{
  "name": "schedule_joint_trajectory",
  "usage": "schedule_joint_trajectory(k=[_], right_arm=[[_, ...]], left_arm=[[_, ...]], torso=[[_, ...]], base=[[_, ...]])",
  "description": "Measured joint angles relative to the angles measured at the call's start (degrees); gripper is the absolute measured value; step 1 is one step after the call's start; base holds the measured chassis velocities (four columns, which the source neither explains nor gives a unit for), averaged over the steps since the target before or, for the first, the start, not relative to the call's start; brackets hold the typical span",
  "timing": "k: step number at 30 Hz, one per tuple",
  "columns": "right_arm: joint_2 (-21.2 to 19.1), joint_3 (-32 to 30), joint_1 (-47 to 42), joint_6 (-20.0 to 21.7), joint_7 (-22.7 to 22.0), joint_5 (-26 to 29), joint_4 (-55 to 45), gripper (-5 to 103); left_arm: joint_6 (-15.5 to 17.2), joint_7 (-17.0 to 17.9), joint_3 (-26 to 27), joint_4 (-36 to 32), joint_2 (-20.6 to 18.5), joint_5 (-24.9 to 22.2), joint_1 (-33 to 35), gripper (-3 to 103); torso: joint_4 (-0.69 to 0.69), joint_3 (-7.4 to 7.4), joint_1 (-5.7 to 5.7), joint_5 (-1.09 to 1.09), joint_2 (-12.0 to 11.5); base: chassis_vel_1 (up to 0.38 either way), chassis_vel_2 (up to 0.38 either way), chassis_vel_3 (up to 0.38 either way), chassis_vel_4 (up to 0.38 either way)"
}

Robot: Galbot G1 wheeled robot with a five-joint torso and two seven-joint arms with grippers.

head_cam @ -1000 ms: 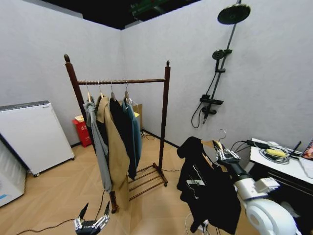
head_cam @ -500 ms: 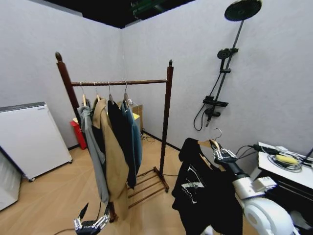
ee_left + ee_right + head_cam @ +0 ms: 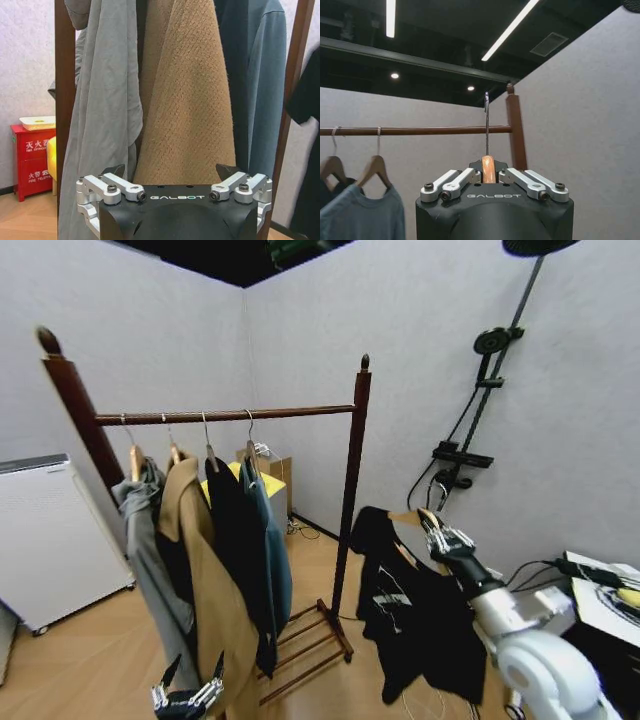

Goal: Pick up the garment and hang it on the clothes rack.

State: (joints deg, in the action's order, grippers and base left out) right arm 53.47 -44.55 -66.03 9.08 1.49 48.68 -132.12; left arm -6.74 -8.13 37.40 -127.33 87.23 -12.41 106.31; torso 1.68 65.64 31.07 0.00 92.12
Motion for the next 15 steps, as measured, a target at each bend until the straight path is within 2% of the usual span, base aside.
schedule_joint_trajectory(k=[2, 3, 4, 5, 6, 7, 8, 9, 11, 12, 15], right_arm=[[-2.4, 5.7, 8.8, 1.3, -0.7, 1.4, 3.4, 10], [-2.4, 5.7, 8.8, 1.3, -0.7, 1.4, 3.4, 10], [-3.0, 9.8, 13.6, 1.9, -1.5, 2.4, 6.1, 10], [-3.0, 9.8, 13.6, 1.9, -1.5, 2.4, 6.1, 10], [-3.1, 14.8, 20.6, 2.2, -2.6, 3.1, 9.8, 10], [-3.1, 14.8, 20.6, 2.2, -2.6, 3.1, 9.8, 10], [-2.8, 18.9, 26.1, 2.4, -3.4, 3.1, 12.9, 10], [-2.8, 18.9, 26.1, 2.4, -3.4, 3.1, 12.9, 10], [-0.8, 27.4, 36.0, 3.3, -5.0, 2.5, 20.0, 10], [-0.8, 27.4, 36.0, 3.3, -5.0, 2.5, 20.0, 10], [2.5, 35.8, 46.7, 4.5, -7.0, 0.2, 27.5, 10]], left_arm=[[0.0, 0.0, 0.0, 0.0, 0.0, 0.0, 0.0, 100], [0.0, 0.0, 0.0, 0.0, 0.0, 0.0, 0.0, 100], [0.0, 0.0, 0.0, 0.0, 0.0, 0.0, 0.0, 100], [0.0, 0.0, 0.0, 0.0, 0.0, 0.0, 0.0, 100], [0.0, 0.0, 0.0, 0.0, 0.0, 0.0, 0.0, 100], [0.0, 0.0, 0.0, 0.0, 0.0, 0.0, 0.0, 100], [0.0, 0.0, 0.0, 0.0, 0.0, 0.0, 0.0, 100], [0.0, 0.0, 0.0, 0.0, 0.0, 0.0, 0.0, 100], [0.0, 0.0, 0.0, 0.0, 0.0, 0.0, 0.0, 100], [0.0, 0.0, 0.0, 0.0, 0.0, 0.0, 0.0, 100], [0.0, 0.0, 0.0, 0.0, 0.0, 0.0, 0.0, 100]], torso=[[0.00, -0.04, -0.12, -0.01, 0.1], [0.00, -0.04, -0.12, -0.01, 0.1], [0.02, -0.04, -0.13, 0.01, 0.1], [0.02, -0.04, -0.13, 0.01, 0.1], [0.02, -0.03, -0.13, 0.02, 0.1], [0.02, -0.03, -0.13, 0.02, 0.1], [0.00, -0.04, -0.12, -0.02, 0.1], [0.00, -0.04, -0.12, -0.02, 0.1], [-0.02, -0.01, -0.06, -0.01, 0.0], [-0.02, -0.01, -0.06, -0.01, 0.0], [-0.04, 0.01, -0.01, -0.01, 0.0]], base=[[0.027, -0.038, -0.017, 0.026], [0.054, -0.076, -0.033, 0.051], [0.079, -0.076, -0.073, 0.065], [0.079, -0.076, -0.073, 0.065], [0.041, -0.109, -0.047, 0.062], [0.041, -0.109, -0.047, 0.062], [0.000, 0.000, 0.000, 0.000], [0.000, 0.000, 0.000, 0.000], [0.000, 0.000, 0.000, 0.000], [0.000, 0.000, 0.000, 0.000], [0.000, 0.000, 0.000, 0.000]])
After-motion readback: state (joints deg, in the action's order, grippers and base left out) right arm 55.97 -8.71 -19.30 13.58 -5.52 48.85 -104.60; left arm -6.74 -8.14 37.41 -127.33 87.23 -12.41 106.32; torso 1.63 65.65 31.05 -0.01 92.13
